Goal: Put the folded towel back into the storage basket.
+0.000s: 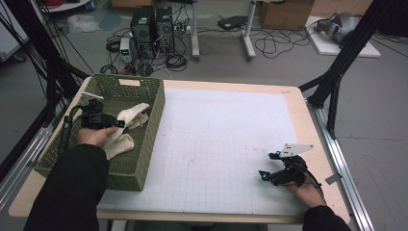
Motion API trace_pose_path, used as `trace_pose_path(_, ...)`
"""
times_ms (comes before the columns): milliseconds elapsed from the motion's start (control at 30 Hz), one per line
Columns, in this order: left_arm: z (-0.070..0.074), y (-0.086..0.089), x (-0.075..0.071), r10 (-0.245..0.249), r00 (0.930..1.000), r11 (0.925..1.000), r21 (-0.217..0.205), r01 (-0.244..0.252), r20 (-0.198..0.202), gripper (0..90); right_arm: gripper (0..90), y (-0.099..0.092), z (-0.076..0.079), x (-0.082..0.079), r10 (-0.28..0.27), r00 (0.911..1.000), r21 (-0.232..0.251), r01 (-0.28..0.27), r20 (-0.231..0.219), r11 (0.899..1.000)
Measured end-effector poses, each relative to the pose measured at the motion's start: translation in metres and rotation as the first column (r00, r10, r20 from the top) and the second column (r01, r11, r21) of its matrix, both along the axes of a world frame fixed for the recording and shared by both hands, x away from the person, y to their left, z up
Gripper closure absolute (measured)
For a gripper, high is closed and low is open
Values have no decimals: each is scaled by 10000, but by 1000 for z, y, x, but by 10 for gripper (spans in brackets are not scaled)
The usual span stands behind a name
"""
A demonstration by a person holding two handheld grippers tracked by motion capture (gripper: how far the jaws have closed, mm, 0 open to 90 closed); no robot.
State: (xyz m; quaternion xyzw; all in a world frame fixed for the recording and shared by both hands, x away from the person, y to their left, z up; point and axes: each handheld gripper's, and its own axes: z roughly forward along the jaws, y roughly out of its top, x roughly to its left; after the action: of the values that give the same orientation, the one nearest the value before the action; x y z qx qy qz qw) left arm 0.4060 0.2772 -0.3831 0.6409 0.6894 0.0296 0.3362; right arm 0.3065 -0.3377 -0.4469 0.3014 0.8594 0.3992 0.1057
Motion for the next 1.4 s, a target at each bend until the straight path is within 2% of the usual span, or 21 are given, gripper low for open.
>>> trace_pose_path(67,-1,-2,0,-98,9999,9998,191,99,-37,799,133,0,0,0,-1,10000,17,1,15,10000)
trace_pose_path(200,-5,-5,1,-355,9985,9961,787,387,-421,799,134,0,0,0,-4,10000,25,4,28,10000)
trace_pose_path(333,-8,-9,2,-672,9936,9840,1586,812,-912,797,134,0,0,0,15,10000,29,-15,37,10000)
trace_pose_path(400,-10,-10,3,-753,9908,9822,1629,931,-1126,796,134,0,0,0,13,10000,34,-13,51,10000)
trace_pose_path(467,-12,-11,3,-867,9871,9757,1888,1114,-1347,794,135,0,1,0,16,10000,48,-16,57,10000)
trace_pose_path(533,-14,-13,3,-986,9842,9728,1942,1265,-1473,791,135,0,1,0,32,10000,66,-32,41,10000)
trace_pose_path(700,-13,-14,2,-1154,9836,9675,2087,1429,-1386,768,135,0,1,-1,28,10000,44,-28,-5,10000)
trace_pose_path(900,-6,-13,0,-1452,9845,9657,2022,1626,-982,619,136,0,0,-1,67,10000,32,-68,27,10000)
trace_pose_path(967,-3,-12,-1,-1568,9850,9653,1998,1684,-726,573,136,0,0,-1,78,10000,32,-78,19,10000)
trace_pose_path(1067,1,-11,-2,-1562,9866,9678,1925,1624,-470,534,136,0,0,0,95,10000,8,-95,16,10000)
trace_pose_path(1167,1,-12,-1,-1607,9863,9655,2012,1652,-384,537,135,1,0,0,105,9999,-10,-105,1,9999)
trace_pose_path(1233,-2,-14,0,-1650,9851,9605,2190,1719,-493,569,136,2,-1,0,131,9999,-19,-131,17,9999)
trace_pose_path(1300,-6,-17,1,-1810,9801,9502,2428,1955,-811,673,137,2,-1,0,122,9999,-7,-122,9,9999)
trace_pose_path(1400,-11,-22,4,-1927,9700,9360,2688,2271,-1482,777,137,2,-1,1,169,9998,-7,-169,54,9999)
